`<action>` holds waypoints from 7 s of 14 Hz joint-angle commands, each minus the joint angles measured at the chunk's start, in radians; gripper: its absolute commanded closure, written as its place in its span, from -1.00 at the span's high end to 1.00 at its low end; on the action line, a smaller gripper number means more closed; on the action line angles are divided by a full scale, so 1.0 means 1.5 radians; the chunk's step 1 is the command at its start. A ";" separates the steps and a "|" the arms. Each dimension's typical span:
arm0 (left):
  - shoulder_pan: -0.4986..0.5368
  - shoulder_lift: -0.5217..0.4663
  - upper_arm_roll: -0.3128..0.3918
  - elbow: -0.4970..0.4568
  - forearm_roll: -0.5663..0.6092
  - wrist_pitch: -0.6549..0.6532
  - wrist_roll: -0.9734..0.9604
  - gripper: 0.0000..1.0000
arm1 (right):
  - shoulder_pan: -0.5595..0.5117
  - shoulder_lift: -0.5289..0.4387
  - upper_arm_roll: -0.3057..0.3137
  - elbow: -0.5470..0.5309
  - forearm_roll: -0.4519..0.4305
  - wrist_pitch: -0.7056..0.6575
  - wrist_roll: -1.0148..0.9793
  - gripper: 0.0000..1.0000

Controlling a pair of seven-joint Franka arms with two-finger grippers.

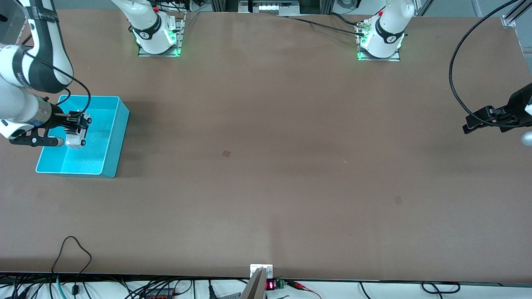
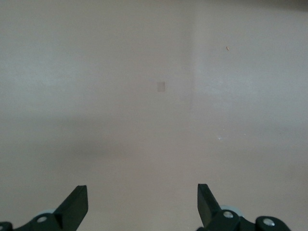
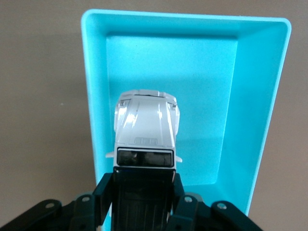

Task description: Wind and store white jeep toy

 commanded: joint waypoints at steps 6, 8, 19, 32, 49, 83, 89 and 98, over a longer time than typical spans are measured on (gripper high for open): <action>0.013 -0.005 0.005 -0.011 -0.013 0.010 -0.001 1.00 | -0.048 -0.008 0.015 -0.143 -0.026 0.147 -0.040 -0.98; 0.013 -0.005 0.005 -0.011 -0.013 0.011 -0.001 1.00 | -0.050 -0.003 0.015 -0.156 -0.041 0.149 -0.040 -0.97; 0.011 -0.005 0.004 -0.008 -0.013 0.015 0.003 1.00 | -0.084 0.045 0.015 -0.162 -0.055 0.200 -0.039 -0.93; 0.008 -0.004 0.004 -0.008 -0.013 0.023 0.003 1.00 | -0.099 0.102 0.015 -0.161 -0.061 0.241 -0.034 -0.28; 0.004 -0.004 0.004 -0.007 -0.013 0.023 0.004 1.00 | -0.094 0.044 0.018 -0.046 -0.051 0.145 -0.032 1.00; 0.003 -0.005 0.003 -0.007 -0.014 0.020 0.003 1.00 | 0.148 -0.020 -0.058 0.384 0.096 -0.339 -0.023 1.00; 0.004 -0.004 0.003 -0.007 -0.014 0.019 0.003 1.00 | 0.150 -0.018 -0.055 0.383 0.094 -0.336 -0.019 1.00; 0.006 -0.002 0.003 -0.007 -0.014 0.020 0.003 1.00 | 0.166 -0.027 -0.056 0.343 0.088 -0.339 -0.012 1.00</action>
